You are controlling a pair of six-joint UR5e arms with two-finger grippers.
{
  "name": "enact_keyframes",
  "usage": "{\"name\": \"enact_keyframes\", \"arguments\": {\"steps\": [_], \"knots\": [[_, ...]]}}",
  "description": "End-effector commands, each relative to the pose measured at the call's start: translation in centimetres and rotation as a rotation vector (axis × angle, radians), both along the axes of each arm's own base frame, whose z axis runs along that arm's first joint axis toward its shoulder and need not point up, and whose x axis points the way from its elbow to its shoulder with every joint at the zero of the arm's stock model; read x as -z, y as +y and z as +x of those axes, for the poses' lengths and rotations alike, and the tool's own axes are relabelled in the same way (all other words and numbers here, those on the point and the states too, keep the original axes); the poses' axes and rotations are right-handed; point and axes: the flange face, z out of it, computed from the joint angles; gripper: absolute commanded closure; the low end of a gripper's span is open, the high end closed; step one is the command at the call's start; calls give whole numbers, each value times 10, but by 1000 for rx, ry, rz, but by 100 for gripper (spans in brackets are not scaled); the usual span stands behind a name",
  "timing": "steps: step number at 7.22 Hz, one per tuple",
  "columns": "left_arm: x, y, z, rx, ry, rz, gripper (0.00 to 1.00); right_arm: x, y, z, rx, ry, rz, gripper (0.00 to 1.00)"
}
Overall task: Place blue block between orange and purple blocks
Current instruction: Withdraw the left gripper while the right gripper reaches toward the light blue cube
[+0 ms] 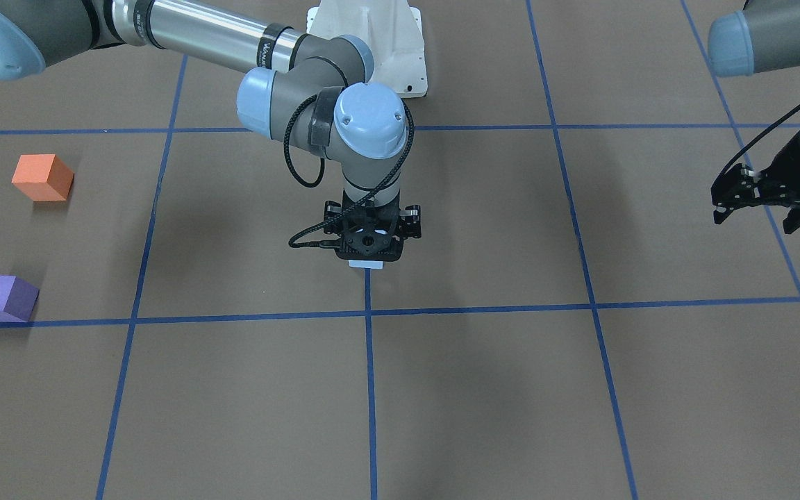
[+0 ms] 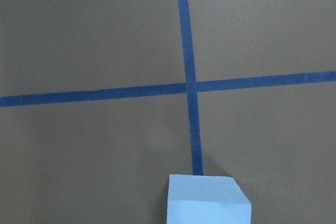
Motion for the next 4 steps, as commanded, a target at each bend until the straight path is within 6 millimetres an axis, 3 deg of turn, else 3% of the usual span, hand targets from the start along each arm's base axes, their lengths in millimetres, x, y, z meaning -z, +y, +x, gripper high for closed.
{"name": "enact_keyframes", "arguments": {"steps": [1,4], "knots": [[-1,0,1,-2,-1,0,0,-13,6,-11,11,20,-12,0],[-2,0,2,-3,-3,-2,0,-33,14,-27,23,61,-12,0]]}}
